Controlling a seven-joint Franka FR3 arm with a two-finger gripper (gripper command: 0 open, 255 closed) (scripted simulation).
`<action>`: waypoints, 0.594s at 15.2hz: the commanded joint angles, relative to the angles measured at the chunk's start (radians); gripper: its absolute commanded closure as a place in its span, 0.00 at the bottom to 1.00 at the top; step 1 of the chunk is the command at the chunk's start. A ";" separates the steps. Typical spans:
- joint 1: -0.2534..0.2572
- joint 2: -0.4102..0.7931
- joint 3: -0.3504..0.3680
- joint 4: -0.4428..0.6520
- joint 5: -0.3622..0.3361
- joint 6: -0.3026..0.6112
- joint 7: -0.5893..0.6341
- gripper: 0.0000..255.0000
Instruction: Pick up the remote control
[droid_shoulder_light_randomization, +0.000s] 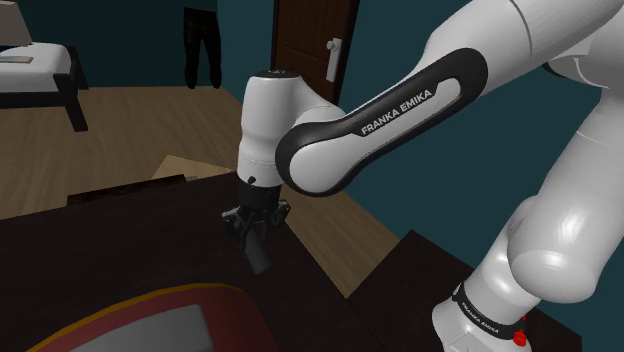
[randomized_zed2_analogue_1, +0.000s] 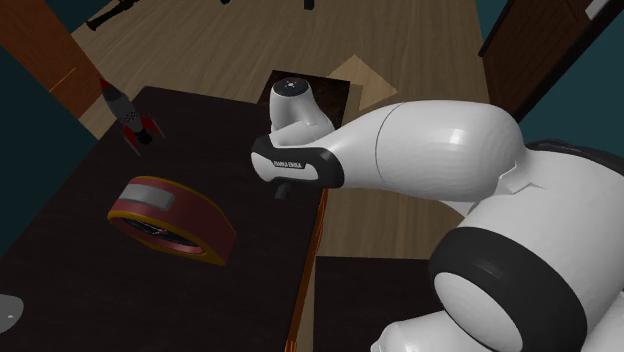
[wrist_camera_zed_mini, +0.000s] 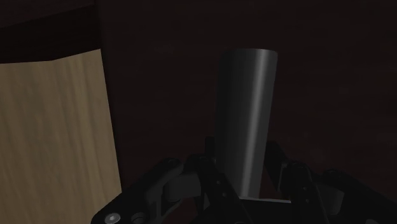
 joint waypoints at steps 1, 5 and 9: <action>0.001 0.003 0.002 0.000 0.000 0.002 0.000 1.00; -0.003 -0.025 0.001 0.014 0.021 -0.036 -0.016 1.00; -0.005 -0.059 0.001 0.038 0.043 -0.090 -0.030 1.00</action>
